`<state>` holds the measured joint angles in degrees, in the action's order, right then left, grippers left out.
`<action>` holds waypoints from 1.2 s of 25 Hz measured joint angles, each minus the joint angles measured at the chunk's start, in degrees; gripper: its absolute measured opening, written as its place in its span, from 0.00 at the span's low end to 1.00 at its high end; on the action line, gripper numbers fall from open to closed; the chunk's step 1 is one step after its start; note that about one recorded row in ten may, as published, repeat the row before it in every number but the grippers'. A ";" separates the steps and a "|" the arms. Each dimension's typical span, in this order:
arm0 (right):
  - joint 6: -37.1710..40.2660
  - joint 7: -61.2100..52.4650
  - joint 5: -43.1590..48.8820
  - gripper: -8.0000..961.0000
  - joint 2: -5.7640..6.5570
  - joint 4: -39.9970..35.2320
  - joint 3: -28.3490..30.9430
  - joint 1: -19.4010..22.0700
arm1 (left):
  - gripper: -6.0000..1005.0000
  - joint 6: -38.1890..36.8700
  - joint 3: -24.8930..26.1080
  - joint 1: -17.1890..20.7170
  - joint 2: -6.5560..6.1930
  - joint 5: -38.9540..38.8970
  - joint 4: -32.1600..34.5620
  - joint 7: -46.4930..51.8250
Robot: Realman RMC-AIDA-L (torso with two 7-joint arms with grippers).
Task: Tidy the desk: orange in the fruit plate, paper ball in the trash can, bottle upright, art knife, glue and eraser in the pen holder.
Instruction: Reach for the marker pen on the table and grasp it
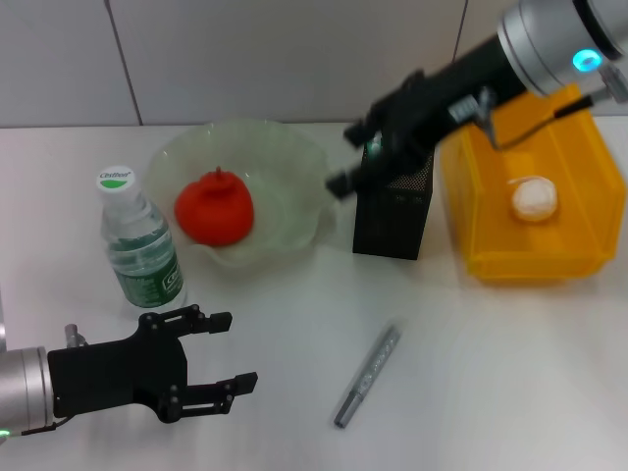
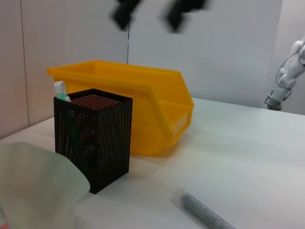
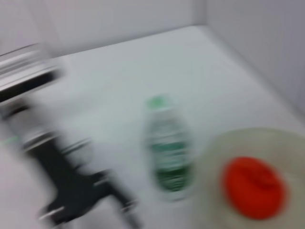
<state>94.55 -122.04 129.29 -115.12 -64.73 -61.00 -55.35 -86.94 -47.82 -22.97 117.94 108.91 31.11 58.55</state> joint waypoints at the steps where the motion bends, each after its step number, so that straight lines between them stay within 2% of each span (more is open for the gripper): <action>1: 2.03 2.28 -1.09 0.78 0.32 0.53 0.00 0.12 | 0.80 0.00 0.00 -0.02 0.00 0.03 -0.02 0.01; 5: 6.63 6.87 -0.55 0.78 0.84 1.51 -0.40 0.14 | 0.80 0.00 0.00 -0.11 0.00 0.01 -0.02 0.54; 12: 7.70 6.63 1.63 0.78 0.79 1.92 -0.38 -0.70 | 0.80 0.21 0.00 -0.36 0.00 -0.01 0.08 0.96; 23: 12.56 -14.21 10.57 0.77 0.65 6.32 -0.18 -6.23 | 0.80 -0.42 -0.02 -1.59 -0.06 -0.01 0.10 1.29; 27: 12.33 -21.61 12.76 0.77 1.64 10.37 -0.09 -5.04 | 0.80 -3.61 -0.14 -3.41 0.10 -0.02 0.28 4.29; 30: 12.30 -23.15 13.30 0.77 1.83 10.86 -0.06 -3.67 | 0.80 -5.06 -0.41 -4.68 0.29 -0.04 0.47 6.88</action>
<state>106.85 -145.19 142.59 -113.29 -53.87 -61.06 -59.02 -92.00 -48.22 -27.66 118.23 108.86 31.58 65.42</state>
